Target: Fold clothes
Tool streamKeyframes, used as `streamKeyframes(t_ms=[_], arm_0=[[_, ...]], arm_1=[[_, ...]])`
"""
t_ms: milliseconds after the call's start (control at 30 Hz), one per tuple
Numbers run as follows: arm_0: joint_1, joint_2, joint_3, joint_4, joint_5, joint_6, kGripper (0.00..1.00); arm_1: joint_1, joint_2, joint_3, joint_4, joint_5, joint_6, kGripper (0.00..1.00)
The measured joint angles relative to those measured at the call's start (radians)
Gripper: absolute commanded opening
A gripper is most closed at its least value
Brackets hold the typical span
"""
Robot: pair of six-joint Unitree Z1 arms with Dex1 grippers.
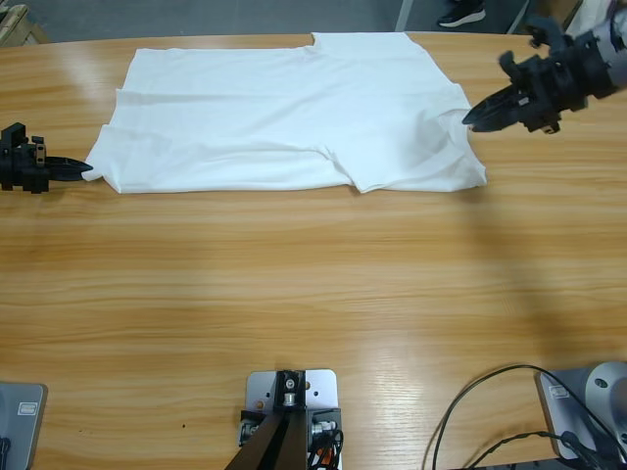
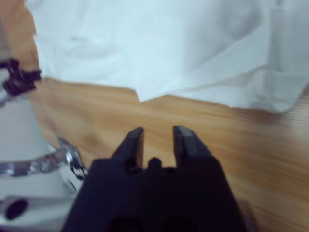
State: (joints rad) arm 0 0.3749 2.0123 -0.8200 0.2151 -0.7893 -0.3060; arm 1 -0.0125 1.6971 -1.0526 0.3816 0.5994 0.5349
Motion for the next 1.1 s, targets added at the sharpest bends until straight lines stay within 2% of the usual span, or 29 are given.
streamKeyframes(t_ms=[167,267,367,600,900,1100], arm_0=[[0.003,-0.009,0.0,0.0,0.0,0.001,0.0],[0.005,-0.014,0.001,0.0,0.0,0.002,0.0],[0.006,-0.014,0.001,0.0,0.0,0.003,0.0],[0.011,-0.018,0.009,0.0,0.0,0.015,0.0],[0.013,-0.018,0.016,0.0,0.0,0.021,0.0],[0.013,-0.018,0.017,0.0,0.0,0.021,0.0]], arm_1=[[-0.009,-0.002,0.176,-0.275,0.001,0.16,0.757],[-0.011,0.025,0.262,-0.434,0.001,0.231,0.817],[-0.043,0.056,0.337,-0.53,-0.002,0.266,0.826],[-0.152,0.053,0.461,-0.565,-0.078,0.277,0.826],[-0.16,0.019,0.47,-0.571,-0.081,0.277,0.826],[-0.161,0.05,0.51,-0.643,-0.081,0.277,0.821]])
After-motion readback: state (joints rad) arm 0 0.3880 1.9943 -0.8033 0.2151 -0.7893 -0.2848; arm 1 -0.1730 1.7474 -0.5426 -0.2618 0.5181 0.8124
